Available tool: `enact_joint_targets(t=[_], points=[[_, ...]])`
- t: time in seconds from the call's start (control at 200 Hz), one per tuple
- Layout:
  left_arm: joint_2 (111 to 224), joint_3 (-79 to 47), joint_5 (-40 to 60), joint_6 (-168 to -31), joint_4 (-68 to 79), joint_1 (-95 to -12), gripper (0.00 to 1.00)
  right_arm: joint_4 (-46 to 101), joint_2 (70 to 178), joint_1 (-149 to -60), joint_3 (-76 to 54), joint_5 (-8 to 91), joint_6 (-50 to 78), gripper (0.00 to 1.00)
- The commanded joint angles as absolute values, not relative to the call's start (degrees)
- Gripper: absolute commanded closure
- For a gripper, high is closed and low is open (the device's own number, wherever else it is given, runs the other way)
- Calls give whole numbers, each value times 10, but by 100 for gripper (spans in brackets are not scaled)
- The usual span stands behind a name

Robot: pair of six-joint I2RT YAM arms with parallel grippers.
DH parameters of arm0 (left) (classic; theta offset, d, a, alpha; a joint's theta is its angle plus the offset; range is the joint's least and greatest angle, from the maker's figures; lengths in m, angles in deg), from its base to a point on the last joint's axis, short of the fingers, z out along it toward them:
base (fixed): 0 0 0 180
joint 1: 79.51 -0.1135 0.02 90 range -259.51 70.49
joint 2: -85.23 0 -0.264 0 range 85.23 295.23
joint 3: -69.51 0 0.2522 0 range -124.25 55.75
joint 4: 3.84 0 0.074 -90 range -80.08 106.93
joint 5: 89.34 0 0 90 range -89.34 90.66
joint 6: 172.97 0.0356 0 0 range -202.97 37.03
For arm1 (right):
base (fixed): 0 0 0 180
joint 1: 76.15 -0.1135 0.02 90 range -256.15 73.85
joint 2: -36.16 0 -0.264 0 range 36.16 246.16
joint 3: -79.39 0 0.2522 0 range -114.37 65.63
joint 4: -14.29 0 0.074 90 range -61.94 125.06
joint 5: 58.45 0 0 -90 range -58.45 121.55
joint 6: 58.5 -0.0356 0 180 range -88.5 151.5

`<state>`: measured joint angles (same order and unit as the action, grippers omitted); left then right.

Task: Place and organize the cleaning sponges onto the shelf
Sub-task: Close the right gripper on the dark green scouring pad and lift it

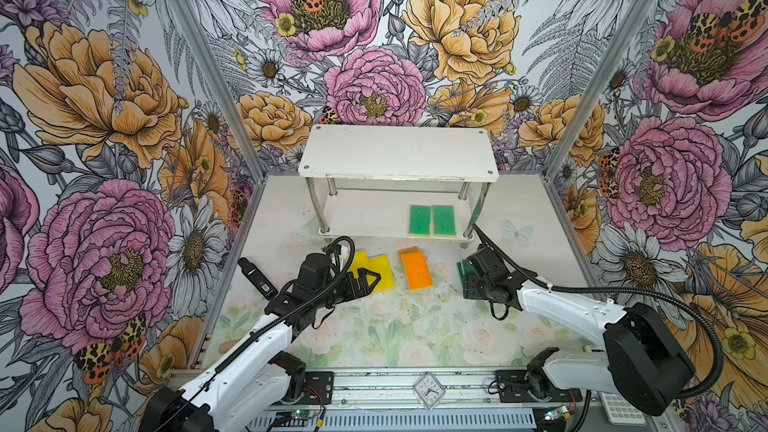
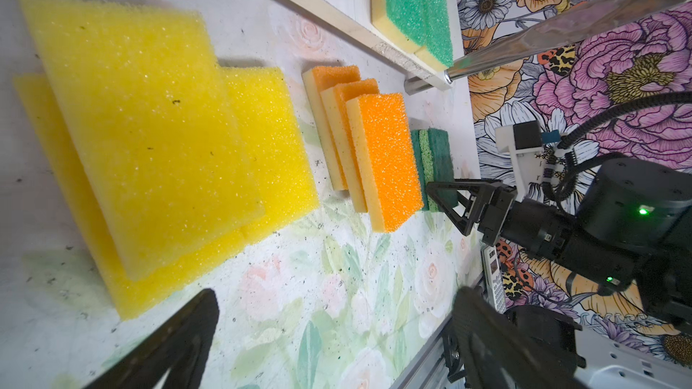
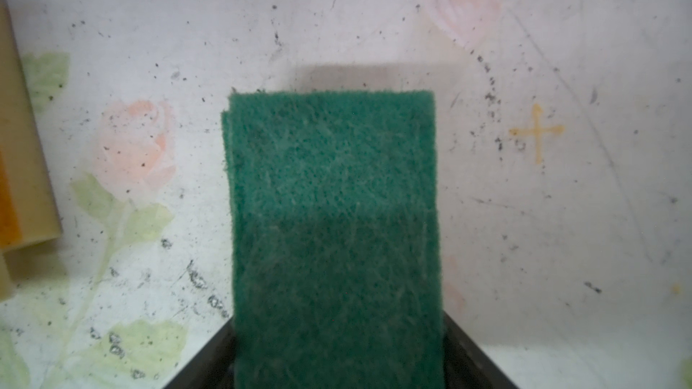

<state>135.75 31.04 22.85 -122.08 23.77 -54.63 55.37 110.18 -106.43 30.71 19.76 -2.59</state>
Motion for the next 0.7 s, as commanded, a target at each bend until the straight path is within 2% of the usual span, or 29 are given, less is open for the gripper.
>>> enact_joint_targets(t=[0.0,0.285,0.695], points=[[1362,315,242,-1226,221,-548,1,539,1109,-1060,309,179,-31,29],[1366,314,244,-1227,217,-545,1,538,1087,-1060,314,177,-31,37],[1361,316,243,-1225,221,-544,1,539,1027,-1061,316,203,-25,39]])
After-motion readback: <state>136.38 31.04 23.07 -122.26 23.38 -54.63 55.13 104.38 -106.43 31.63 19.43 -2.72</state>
